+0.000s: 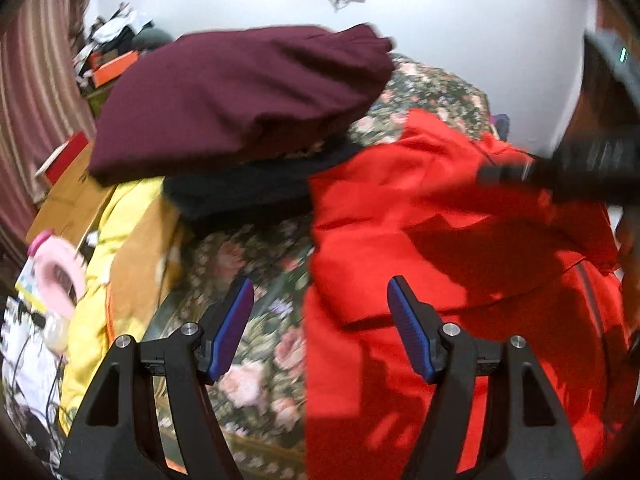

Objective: Fold large clothes

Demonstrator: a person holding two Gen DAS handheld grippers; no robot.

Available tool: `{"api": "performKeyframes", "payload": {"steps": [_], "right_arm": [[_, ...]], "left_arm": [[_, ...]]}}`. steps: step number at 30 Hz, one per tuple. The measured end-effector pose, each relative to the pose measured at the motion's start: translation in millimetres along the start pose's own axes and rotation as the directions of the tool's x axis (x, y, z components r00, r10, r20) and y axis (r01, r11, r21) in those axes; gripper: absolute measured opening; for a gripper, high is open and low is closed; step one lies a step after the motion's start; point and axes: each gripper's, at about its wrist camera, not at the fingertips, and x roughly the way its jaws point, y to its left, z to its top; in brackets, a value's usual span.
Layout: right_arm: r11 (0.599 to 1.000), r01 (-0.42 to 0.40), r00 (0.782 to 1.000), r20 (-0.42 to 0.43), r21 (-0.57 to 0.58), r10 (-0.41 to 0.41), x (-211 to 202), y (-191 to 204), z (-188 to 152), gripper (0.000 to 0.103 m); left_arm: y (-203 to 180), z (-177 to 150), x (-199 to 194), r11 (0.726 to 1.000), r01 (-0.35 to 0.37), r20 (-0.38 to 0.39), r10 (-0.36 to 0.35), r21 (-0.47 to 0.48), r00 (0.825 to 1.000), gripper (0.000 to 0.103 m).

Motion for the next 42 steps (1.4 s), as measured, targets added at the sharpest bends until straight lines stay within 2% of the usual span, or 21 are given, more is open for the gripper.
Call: {"api": "performKeyframes", "payload": {"steps": [5, 8, 10, 12, 13, 16, 20, 22, 24, 26, 28, 31, 34, 37, 42], "right_arm": [[0.997, 0.051, 0.986, -0.155, -0.052, -0.059, 29.7, 2.0, -19.2, 0.005], [0.995, 0.072, 0.969, -0.230, -0.071, -0.087, 27.8, -1.7, -21.3, 0.006], [0.995, 0.057, 0.962, -0.263, -0.081, -0.076, 21.9, 0.0, -20.6, 0.009], [0.995, 0.041, 0.968, -0.243, -0.088, -0.061, 3.5, -2.4, -22.3, 0.010], [0.994, 0.049, 0.972, -0.222, -0.097, -0.070, -8.3, -1.6, -21.6, 0.015], [0.991, 0.061, 0.989, -0.128, -0.119, -0.077, -44.9, -7.3, -24.0, 0.028], [0.990, 0.112, 0.994, 0.009, -0.080, -0.112, -95.9, -35.3, -23.8, 0.036], [0.987, 0.158, 0.986, 0.067, -0.034, -0.156, -119.1, -59.7, -23.6, 0.038], [0.980, 0.196, 0.976, 0.097, 0.020, -0.197, -135.7, -83.4, -25.0, 0.038], [0.963, 0.249, 0.958, 0.119, 0.099, -0.260, -153.2, -115.9, -29.5, 0.038], [0.939, 0.297, 0.938, 0.134, 0.175, -0.321, -170.7, -148.5, -36.9, 0.038], [0.909, 0.319, 0.921, 0.137, 0.269, -0.364, -185.1, -188.6, -43.4, 0.039], [0.881, 0.305, 0.919, 0.131, 0.363, -0.372, -199.7, -228.7, -43.1, 0.039], [0.855, 0.272, 0.924, 0.129, 0.441, -0.360, -200.4, -262.7, -37.2, 0.039], [0.821, 0.153, 0.961, 0.112, 0.550, -0.253, -169.7, -314.6, -19.4, 0.039]], "left_arm": [[12.0, -14.0, 6.1, 1.000, 0.010, -0.041, -0.011, -0.026, 0.999, 0.068], [11.1, -17.2, 8.4, 0.999, 0.023, -0.054, -0.025, -0.032, 0.998, 0.068], [8.1, -15.5, 9.8, 0.998, 0.038, -0.055, -0.040, -0.043, 0.998, 0.068], [5.4, -13.0, 8.8, 0.998, 0.051, -0.050, -0.054, -0.049, 0.997, 0.068], [2.5, -10.8, 8.6, 0.997, 0.059, -0.046, -0.061, -0.049, 0.997, 0.068], [-7.4, -2.7, 9.8, 0.996, 0.079, -0.044, -0.081, -0.035, 0.996, 0.068], [-32.3, 8.4, 18.3, 0.993, 0.112, -0.058, -0.110, 0.024, 0.992, 0.068], [-51.5, 11.6, 27.6, 0.986, 0.140, -0.075, -0.134, 0.088, 0.988, 0.068], [-76.0, 12.6, 44.3, 0.977, 0.147, -0.123, -0.129, 0.154, 0.984, 0.068], [-96.3, 10.5, 57.4, 0.963, 0.172, -0.157, -0.140, 0.208, 0.978, 0.068], [-112.7, 8.9, 70.5, 0.954, 0.159, -0.177, -0.116, 0.253, 0.977, 0.068], [-133.0, 8.1, 89.2, 0.942, 0.101, -0.179, -0.044, 0.321, 0.983, 0.068], [-141.4, 12.6, 95.0, 0.940, 0.094, -0.171, -0.038, 0.327, 0.984, 0.068], [-142.5, 13.4, 96.4, 0.939, 0.122, -0.190, -0.062, 0.323, 0.980, 0.068], [-145.4, 9.3, 98.6, 0.932, 0.127, -0.184, -0.067, 0.340, 0.981, 0.069]]}}
